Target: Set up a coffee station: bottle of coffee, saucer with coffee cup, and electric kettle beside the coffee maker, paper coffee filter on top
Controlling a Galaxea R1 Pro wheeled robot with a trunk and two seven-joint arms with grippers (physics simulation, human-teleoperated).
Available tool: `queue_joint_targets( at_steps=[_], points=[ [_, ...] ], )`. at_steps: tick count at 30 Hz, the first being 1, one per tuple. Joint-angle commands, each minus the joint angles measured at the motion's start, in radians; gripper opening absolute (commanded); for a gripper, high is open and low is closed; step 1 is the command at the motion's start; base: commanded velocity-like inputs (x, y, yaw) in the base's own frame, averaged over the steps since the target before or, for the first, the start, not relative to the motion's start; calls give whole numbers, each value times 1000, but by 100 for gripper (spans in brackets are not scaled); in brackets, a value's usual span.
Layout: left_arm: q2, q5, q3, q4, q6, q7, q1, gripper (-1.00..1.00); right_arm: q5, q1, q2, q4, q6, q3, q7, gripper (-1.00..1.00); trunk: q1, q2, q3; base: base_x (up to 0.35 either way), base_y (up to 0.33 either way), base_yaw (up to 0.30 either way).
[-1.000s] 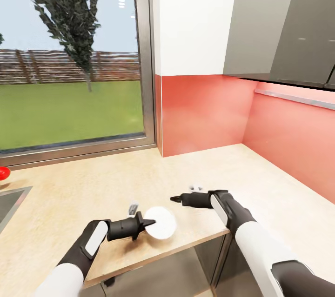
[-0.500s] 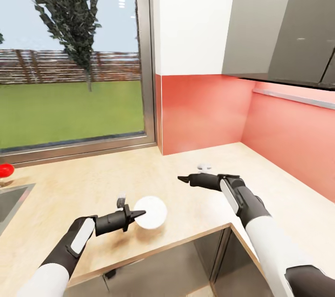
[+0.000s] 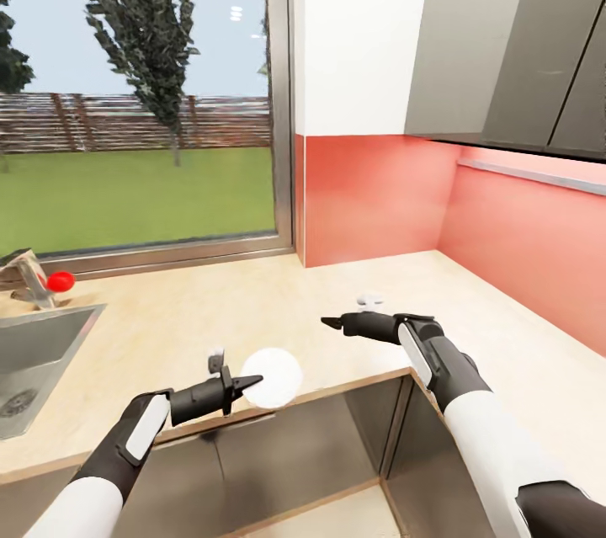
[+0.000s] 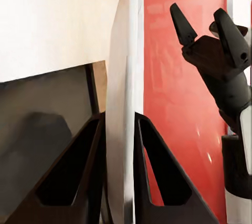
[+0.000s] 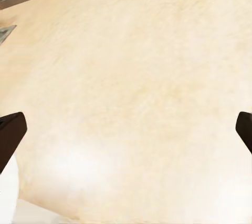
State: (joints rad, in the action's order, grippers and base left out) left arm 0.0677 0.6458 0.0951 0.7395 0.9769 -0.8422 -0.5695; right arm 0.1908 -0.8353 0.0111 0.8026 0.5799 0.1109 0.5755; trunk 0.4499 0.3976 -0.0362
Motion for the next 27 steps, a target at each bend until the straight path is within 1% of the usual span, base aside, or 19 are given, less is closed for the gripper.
queue_joint_targets(
  at_steps=[1,3,9,13,15,16,18,19,21,22,25,27],
  points=[
    [0,-5,2,0,2,-11,-1,-100,10,-1,1,1,8,3,-3,100,0,2,-1,-338,0,188],
    [3,-6,2,0,1,-35,-1,-100,10,-1,1,1,8,3,-3,100,0,2,1,-338,0,190],
    [29,-7,-2,-1,0,-95,0,-100,10,-1,1,1,8,3,-3,100,0,2,7,-338,0,192],
    [56,-9,-4,-1,0,-134,9,-100,9,-1,1,1,8,4,-3,100,0,2,11,-338,0,192],
    [75,-10,-4,-2,-1,-161,27,-100,9,-1,1,0,8,5,-3,100,0,2,13,-338,0,193],
    [79,-10,-3,-2,-1,-169,33,-100,8,-1,1,0,8,5,-3,100,0,2,14,-338,0,193],
    [97,-14,-3,-2,-2,-204,53,-100,8,-1,1,-1,8,6,-3,100,0,2,16,-338,0,193],
    [106,-15,-3,-2,-2,-223,65,-100,7,-1,1,-1,8,6,-3,100,0,2,17,-338,0,193],
    [134,-17,-3,-2,-10,-262,101,-100,7,-1,0,-3,8,6,-3,100,0,2,20,-338,0,193],
    [173,-18,-3,-4,-59,-294,148,-100,6,-1,0,-5,8,7,-3,100,0,2,21,-338,0,193],
    [211,-19,-3,-11,-111,-336,202,-100,6,-1,0,-6,8,7,-3,100,0,2,24,-338,0,192],
    [237,-20,2,-15,-143,-374,264,-100,6,-1,0,-8,8,7,-3,100,0,2,26,-338,0,193]
  ],
)
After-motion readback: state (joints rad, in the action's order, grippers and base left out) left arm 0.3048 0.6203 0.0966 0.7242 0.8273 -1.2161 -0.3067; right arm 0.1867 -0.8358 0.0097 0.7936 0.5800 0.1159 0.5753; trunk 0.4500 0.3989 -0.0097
